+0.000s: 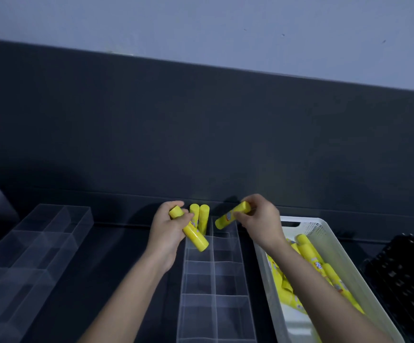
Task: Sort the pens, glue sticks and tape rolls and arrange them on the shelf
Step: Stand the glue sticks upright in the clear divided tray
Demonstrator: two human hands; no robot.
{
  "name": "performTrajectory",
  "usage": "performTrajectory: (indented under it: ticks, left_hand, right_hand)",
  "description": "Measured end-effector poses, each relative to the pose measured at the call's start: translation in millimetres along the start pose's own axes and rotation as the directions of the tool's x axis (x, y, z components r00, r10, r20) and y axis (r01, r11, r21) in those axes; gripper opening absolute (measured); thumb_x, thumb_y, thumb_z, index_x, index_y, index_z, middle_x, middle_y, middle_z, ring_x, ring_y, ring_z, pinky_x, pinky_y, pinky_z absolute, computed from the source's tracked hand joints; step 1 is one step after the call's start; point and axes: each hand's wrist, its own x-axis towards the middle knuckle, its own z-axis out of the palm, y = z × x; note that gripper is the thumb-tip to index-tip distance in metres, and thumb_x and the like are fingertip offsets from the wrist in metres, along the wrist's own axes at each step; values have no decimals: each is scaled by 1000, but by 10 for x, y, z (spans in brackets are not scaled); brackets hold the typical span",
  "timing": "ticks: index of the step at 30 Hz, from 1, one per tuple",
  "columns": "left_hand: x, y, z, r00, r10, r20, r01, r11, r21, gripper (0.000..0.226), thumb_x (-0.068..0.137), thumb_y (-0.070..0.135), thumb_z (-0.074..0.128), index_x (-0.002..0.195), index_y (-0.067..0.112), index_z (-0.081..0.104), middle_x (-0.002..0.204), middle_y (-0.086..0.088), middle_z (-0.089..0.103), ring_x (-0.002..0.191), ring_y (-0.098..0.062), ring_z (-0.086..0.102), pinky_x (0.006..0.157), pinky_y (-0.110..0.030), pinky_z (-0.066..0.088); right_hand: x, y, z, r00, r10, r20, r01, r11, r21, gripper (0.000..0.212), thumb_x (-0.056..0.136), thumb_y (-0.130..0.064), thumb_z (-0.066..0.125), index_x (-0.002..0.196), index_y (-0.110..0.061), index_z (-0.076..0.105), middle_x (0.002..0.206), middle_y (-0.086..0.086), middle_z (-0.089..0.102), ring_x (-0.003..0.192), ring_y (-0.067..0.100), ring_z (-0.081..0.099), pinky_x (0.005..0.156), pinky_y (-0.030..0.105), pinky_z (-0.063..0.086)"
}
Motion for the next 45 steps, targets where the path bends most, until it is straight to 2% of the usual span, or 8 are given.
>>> performTrajectory:
  ticks: [3, 8, 15, 21, 25, 29, 37, 45]
  left_hand:
    - [-30, -28, -67, 998, 62, 5, -62, 998, -11, 22, 88, -1, 62, 104, 14, 63, 95, -5, 64, 79, -11, 67, 79, -39, 57]
    - [-10, -63, -187, 983, 179, -44, -178, 983, 35, 23, 88, 2, 63, 101, 21, 68, 102, 0, 71, 93, 0, 67, 72, -12, 50]
    - [-24, -119, -227, 985, 131, -113, -137, 990, -45, 24, 81, -6, 68, 96, 13, 70, 89, -2, 65, 82, -6, 67, 74, -20, 55]
    - [-29, -155, -155, 987, 102, -122, -117, 986, -116, 16, 82, -7, 67, 90, 6, 65, 87, -2, 62, 78, -6, 68, 72, -20, 56]
    - [-51, -212, -4, 993, 100, -58, -104, 993, -64, 12, 85, -3, 66, 91, 6, 62, 92, -7, 64, 82, -10, 69, 73, -22, 56]
    - [-59, -328, 45, 987, 160, -6, -149, 931, 332, 18, 83, 5, 71, 98, 8, 61, 104, -7, 66, 99, -20, 65, 87, -33, 54]
    - [-199, -825, -210, 992, 74, 105, -127, 675, 727, 66, 85, 23, 71, 143, 20, 39, 144, 3, 41, 132, -14, 40, 109, -31, 35]
    - [-197, -954, -242, 990, 60, 132, -138, 658, 740, 81, 88, 16, 68, 152, 22, 20, 152, 0, 36, 139, -16, 35, 114, -38, 31]
  right_hand:
    - [30, 56, 177, 997, -53, 52, 58, 992, -108, 21, 76, -5, 67, 92, -15, 60, 57, -17, 56, 59, -3, 54, 50, 5, 34]
    - [102, 78, 387, 989, -34, 145, 68, 969, -237, 27, 78, -6, 61, 105, -12, 62, 92, 7, 66, 84, 25, 60, 63, 25, 37]
    - [95, 128, 504, 988, 5, 154, 34, 968, -248, 26, 82, -9, 61, 106, -7, 53, 97, 13, 65, 87, 31, 60, 70, 34, 48]
    - [-171, 41, 404, 996, -84, 20, 84, 996, 2, 16, 90, -25, 62, 99, -11, 61, 91, 2, 65, 80, 19, 62, 72, 32, 50]
    - [-342, -80, 286, 972, 71, 223, -167, 878, 448, 15, 91, -21, 63, 86, -6, 62, 69, 1, 66, 61, 17, 65, 61, 36, 58]
    - [-337, -93, 96, 978, 110, 177, -189, 825, 532, 8, 84, -3, 67, 82, -6, 60, 66, 6, 62, 57, 16, 59, 55, 25, 52]
    - [-24, 89, -158, 990, 33, -134, -18, 993, 114, 13, 78, -18, 72, 82, -19, 60, 71, -7, 62, 68, 15, 60, 63, 21, 43]
    - [145, 217, 200, 998, -43, 38, 47, 991, -126, 33, 81, -6, 64, 114, -8, 62, 106, 9, 69, 98, 26, 62, 78, 21, 41]
